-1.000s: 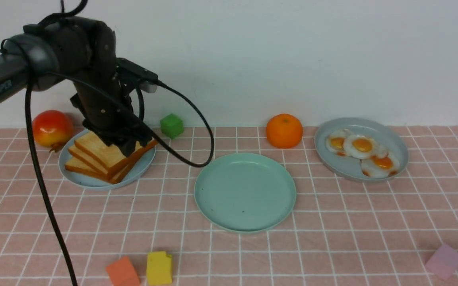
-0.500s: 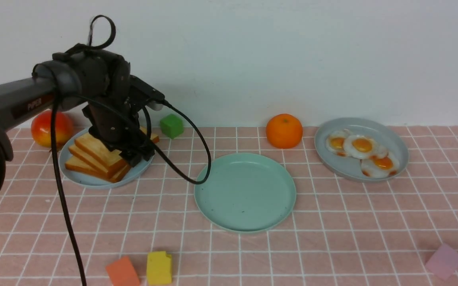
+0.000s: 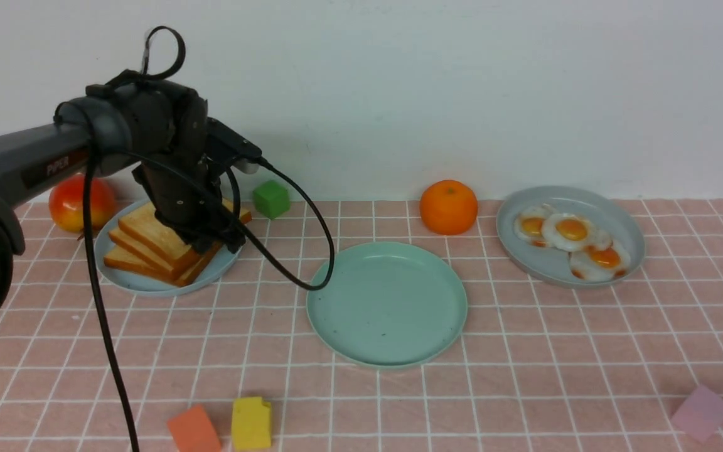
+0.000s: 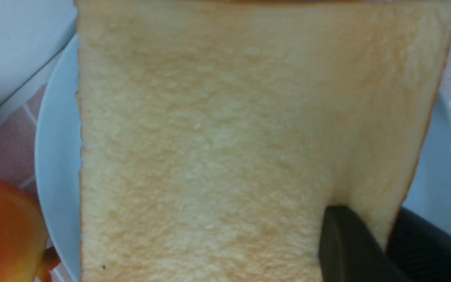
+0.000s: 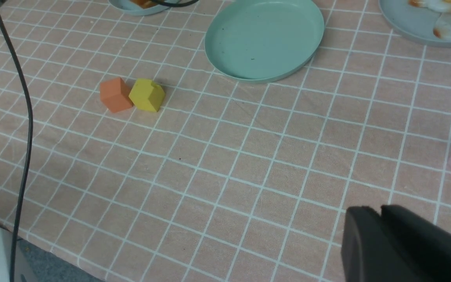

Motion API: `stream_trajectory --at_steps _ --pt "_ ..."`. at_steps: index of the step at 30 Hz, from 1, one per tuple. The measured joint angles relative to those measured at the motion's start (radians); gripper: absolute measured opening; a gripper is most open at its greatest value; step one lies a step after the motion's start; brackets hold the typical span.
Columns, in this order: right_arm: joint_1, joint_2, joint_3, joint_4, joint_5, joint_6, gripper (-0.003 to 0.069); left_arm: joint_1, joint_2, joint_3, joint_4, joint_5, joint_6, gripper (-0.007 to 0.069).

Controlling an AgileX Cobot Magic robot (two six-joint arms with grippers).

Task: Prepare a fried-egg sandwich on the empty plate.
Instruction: Use the left arm to grab a slice of bread, then use the left arm to put a slice of bread into the empty plate in the middle

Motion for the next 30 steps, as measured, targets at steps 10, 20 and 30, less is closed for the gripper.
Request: stream_trajectory --at_steps 10,20,30 --pt "0.000 0.000 0.000 -0.006 0.000 0.000 0.0091 -0.014 -0.182 0.003 -0.037 0.009 -0.002 0.0078" --pt "0.000 0.000 0.000 -0.064 0.000 0.000 0.0095 -0.330 -0.269 0.012 -0.115 0.068 -0.042 0.0076" --pt "0.000 0.000 0.000 -0.072 0.012 0.000 0.0097 -0.492 -0.071 0.030 -0.074 0.060 -0.118 0.0072"
